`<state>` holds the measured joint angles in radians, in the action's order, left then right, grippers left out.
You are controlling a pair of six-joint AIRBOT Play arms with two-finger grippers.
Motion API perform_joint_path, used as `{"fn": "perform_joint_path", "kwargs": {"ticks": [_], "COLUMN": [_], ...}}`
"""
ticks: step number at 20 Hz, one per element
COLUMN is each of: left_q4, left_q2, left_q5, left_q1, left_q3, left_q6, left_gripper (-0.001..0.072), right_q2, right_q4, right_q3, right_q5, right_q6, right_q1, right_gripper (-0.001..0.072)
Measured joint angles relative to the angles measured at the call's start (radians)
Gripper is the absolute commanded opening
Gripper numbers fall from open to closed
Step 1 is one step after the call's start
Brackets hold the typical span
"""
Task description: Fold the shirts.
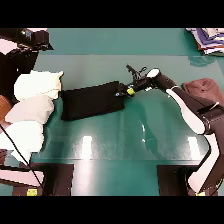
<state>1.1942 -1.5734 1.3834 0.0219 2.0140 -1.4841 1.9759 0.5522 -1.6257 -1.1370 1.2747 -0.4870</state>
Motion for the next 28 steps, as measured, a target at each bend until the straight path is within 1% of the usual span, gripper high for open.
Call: {"fn": "perform_joint_path", "kwargs": {"ticks": [2,5,9,12,17,20,23,26,28], "left_q4": [-0.001,-0.002,-0.002,-0.002,-0.002,-0.002,-0.001,0.0,0.002], "left_q2": [0.0,0.0,0.0,0.0,0.0,0.0,0.0,0.0,0.0], "left_q5": [0.001,0.001,-0.005,-0.034,-0.076,-0.085,-0.09,-0.092,-0.093], "left_q1": [-0.03,-0.093,-0.182,-0.242,-0.317,-0.333,-0.34,-0.344,-0.344], "left_q3": [0.0,0.0,0.0,0.0,0.0,0.0,0.0,0.0,0.0], "left_q6": [0.0,0.013,0.021,0.023,0.025,0.025,0.025,0.025,0.025], "left_gripper": [0.0022,0.0022,0.0022,0.0022,0.0022,0.0022,0.0022,0.0022,0.0022], "right_q2": [-0.025,-0.109,-0.251,-0.332,-0.385,-0.394,-0.397,-0.401,-0.401], "right_q4": [0.001,0.008,0.11,0.192,0.244,0.24,0.187,0.161,0.17], "right_q3": [-0.02,-0.034,-0.041,-0.042,-0.042,-0.045,-0.088,-0.179,-0.244], "right_q5": [-0.008,-0.018,-0.029,-0.045,-0.055,-0.044,-0.045,-0.093,-0.149], "right_q6": [-0.003,-0.005,0.021,0.038,0.06,0.068,0.07,0.069,0.069], "right_q1": [0.039,0.157,0.388,0.575,0.826,0.917,0.982,1.024,1.047], "right_gripper": [0.0017,0.0017,0.0017,0.0017,0.0017,0.0017,0.0017,0.0017,0.0017]}}
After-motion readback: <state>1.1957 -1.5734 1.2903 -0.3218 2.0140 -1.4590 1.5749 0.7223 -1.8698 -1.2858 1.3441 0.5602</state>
